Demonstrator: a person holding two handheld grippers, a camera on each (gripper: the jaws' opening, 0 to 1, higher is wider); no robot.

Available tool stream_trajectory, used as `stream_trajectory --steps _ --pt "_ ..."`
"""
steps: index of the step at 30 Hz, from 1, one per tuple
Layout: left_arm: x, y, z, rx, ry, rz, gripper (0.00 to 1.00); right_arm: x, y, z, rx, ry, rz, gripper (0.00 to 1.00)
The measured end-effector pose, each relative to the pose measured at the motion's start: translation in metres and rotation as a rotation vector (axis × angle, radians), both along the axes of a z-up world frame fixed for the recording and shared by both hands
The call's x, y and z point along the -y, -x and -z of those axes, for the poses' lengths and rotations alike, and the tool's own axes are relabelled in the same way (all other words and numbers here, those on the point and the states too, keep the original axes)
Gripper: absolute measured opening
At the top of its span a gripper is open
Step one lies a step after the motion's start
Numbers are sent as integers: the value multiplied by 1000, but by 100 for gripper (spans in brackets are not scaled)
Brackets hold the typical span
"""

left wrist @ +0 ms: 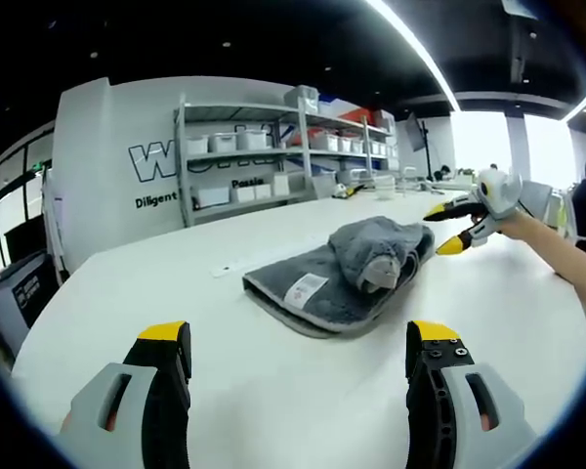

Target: Open the folded towel by lifting each exposed corner and separating the folded layers until the towel lies flat within the target outline without major curled edges

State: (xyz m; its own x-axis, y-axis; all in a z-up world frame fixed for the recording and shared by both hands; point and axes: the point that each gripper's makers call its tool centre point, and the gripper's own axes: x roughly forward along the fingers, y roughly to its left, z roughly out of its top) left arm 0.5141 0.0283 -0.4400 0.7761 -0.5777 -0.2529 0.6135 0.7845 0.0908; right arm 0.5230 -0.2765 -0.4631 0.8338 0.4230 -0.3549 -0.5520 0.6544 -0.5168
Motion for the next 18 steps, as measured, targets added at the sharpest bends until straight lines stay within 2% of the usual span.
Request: stream_trajectory --steps 6,18 --pt "1 1 0 -1 1 5 90 -3 2 10 -24 31 -26 32" --pt "0 1 1 -2 1 5 90 4 0 19 -35 70 -14 19"
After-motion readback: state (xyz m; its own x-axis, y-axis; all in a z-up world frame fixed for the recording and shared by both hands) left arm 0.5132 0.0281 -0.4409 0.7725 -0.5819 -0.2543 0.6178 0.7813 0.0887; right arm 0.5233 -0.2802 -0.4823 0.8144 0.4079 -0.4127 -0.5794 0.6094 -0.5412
